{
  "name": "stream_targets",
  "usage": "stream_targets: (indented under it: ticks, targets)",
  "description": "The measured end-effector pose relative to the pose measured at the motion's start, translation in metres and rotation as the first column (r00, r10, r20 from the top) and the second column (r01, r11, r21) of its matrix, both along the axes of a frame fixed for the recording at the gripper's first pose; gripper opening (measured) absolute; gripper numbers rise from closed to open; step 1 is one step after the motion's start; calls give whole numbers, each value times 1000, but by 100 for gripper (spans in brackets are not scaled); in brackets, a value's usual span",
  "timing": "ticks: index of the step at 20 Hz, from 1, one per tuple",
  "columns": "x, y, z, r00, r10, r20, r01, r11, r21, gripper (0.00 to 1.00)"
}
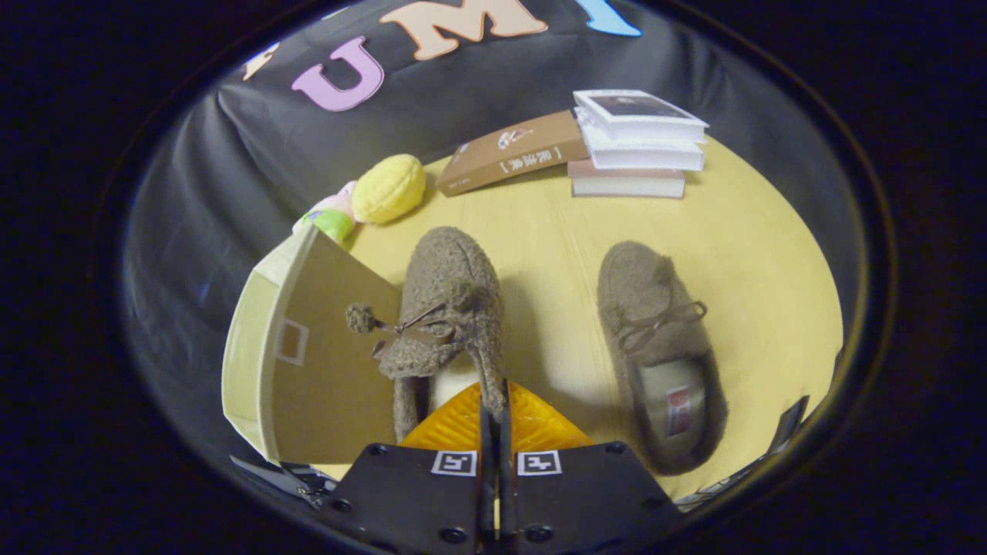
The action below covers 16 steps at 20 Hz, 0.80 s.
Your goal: Open the storage box then place both shoes into the box .Put the left shoe in first, then the right shoe, with the right side of both shoes facing outward in a uniform manner.
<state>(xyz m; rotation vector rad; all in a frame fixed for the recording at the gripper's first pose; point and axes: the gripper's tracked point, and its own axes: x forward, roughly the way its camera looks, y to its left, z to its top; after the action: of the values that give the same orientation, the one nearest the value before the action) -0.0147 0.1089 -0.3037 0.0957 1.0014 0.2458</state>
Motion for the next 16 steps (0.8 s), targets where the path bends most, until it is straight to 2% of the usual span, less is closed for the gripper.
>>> stream_targets:
  ticks: [2,6,9,12,16]
  targets:
    - [4,7,22,999,-5,40,5,1000,9,6]
    - [10,50,84,998,-32,61,20,982,188,5]
    - [15,86,121,996,-26,91,0,963,271,5]
    - [11,133,136,994,28,105,-60,949,311,5]
    - [-11,198,119,995,97,20,-97,931,351,5]
